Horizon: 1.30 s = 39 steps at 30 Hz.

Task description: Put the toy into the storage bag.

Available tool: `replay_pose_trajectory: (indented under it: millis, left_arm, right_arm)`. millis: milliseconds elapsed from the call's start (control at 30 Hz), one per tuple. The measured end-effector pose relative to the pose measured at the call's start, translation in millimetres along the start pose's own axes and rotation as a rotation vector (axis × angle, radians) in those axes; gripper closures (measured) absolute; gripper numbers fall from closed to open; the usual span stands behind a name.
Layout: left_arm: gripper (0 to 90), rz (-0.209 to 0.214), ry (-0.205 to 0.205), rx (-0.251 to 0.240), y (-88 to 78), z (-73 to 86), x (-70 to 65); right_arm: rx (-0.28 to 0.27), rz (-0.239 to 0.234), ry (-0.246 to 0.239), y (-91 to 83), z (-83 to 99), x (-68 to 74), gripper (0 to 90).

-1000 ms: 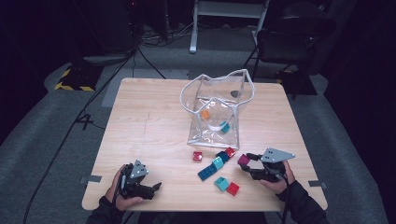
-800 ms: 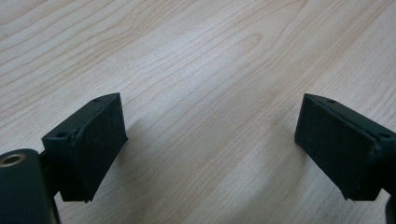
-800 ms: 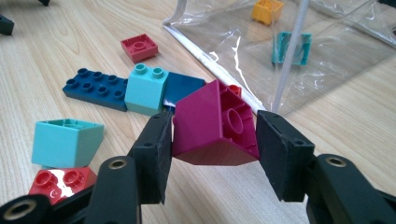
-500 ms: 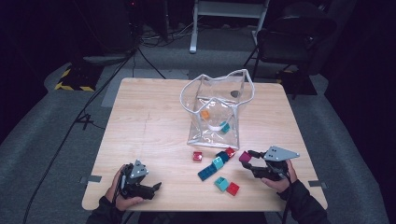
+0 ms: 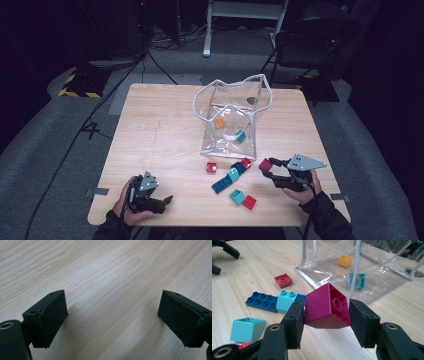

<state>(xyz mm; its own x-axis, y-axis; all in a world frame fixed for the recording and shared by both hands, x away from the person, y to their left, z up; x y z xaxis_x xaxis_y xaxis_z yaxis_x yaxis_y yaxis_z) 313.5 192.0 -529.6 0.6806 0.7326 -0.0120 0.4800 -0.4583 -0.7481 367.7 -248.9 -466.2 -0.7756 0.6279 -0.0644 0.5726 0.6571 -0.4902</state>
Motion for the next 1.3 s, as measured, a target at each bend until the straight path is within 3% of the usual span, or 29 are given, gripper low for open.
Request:
replay_pose_trajectory:
  millis: [667, 1300]
  left_arm:
    - [9.1, 0.0, 0.0, 0.0, 0.0, 0.0, 0.0]
    - [9.1, 0.001, -0.002, 0.0, 0.1, 0.0, -0.2]
  right_arm:
    - [-0.079, 0.045, -0.005, -16.4, -27.4, -12.2, 47.6]
    - [-0.162, 0.082, -0.011, -30.8, -72.2, -27.3, 47.6]
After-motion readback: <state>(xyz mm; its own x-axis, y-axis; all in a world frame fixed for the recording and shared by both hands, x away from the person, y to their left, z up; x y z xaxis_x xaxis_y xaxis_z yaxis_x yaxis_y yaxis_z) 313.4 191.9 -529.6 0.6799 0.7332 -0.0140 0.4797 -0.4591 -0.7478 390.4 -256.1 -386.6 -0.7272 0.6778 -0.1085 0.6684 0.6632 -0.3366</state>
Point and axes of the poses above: each handheld gripper's, and its own axes: y roughly forward along the jaws, z roughly out of its underside, x roughly to its left, the point moved 3 cm from there along y, roughly forward along the jaws, and after that the axes turned 1 degree about x, right-handed, at the moved point
